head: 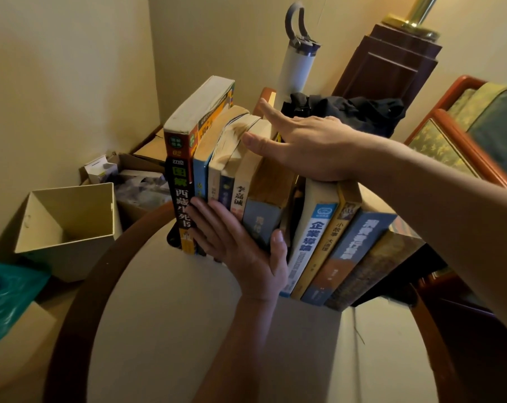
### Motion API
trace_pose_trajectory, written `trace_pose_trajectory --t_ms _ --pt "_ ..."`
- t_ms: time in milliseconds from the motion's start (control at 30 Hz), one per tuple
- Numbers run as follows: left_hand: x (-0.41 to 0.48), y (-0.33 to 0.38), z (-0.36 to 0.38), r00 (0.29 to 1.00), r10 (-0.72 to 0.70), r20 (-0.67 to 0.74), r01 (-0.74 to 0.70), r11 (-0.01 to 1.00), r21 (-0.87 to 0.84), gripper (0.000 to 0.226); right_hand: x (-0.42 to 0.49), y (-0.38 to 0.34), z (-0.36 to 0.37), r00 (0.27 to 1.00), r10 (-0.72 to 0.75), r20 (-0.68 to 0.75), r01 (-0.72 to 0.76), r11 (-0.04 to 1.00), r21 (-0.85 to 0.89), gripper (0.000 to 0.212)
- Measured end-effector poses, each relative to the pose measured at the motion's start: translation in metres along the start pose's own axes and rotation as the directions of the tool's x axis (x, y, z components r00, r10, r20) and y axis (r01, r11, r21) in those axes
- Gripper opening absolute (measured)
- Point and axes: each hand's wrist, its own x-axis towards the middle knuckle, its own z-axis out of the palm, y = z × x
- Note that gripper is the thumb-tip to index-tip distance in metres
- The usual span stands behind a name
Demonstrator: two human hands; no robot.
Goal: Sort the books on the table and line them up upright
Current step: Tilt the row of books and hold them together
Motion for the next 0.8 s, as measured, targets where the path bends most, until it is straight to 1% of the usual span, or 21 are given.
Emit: trace_pose_trajectory --t_ms 67,133,200,267,367,433,567,700,800 --pt "0.0 0.0 -0.002 1.0 -0.011 0.011 0.011 1.0 -0.004 0.093 -0.001 -0.001 0.001 0.999 0.006 -0.034 -0.005 1.0 0.027 0.085" --pt "-0.002 0.006 -0.007 0.999 -0.02 0.03 0.021 1.0 -0.011 0.096 -0.007 0.001 0.001 0.995 0.009 -0.102 0.0 0.996 0.086 0.082" --pt "-0.004 0.019 -0.012 0.998 -0.021 0.057 0.023 0.999 -0.035 0.099 -0.016 0.007 0.0 0.99 0.049 -0.136 -0.028 0.988 0.154 0.078" --pt "-0.008 0.037 -0.013 0.997 -0.012 0.08 0.018 0.997 -0.07 0.098 -0.028 0.021 0.0 0.989 0.097 -0.112 -0.078 0.983 0.165 0.078" --pt "-0.016 0.065 -0.011 0.993 0.0 0.117 0.014 0.993 -0.116 0.097 -0.045 0.048 0.001 0.988 0.147 -0.051 -0.141 0.985 0.097 0.09" --pt "-0.022 0.075 -0.008 0.992 0.001 0.129 0.016 0.992 -0.127 0.097 -0.055 0.063 0.003 0.985 0.171 -0.01 -0.17 0.98 0.102 0.094" --pt "-0.028 0.077 -0.001 0.993 0.014 0.114 -0.004 0.996 -0.087 0.09 -0.066 0.082 0.012 0.993 0.112 0.023 -0.114 0.971 0.211 0.09" --pt "-0.031 0.073 0.006 0.991 0.125 0.049 -0.122 0.991 -0.058 0.083 -0.062 0.089 0.011 0.996 0.088 0.016 -0.089 0.953 0.291 0.089" --pt "-0.032 0.068 0.012 0.983 0.185 0.009 -0.185 0.983 -0.023 0.082 -0.058 0.089 0.018 0.998 0.045 -0.035 -0.03 0.936 0.351 0.085"
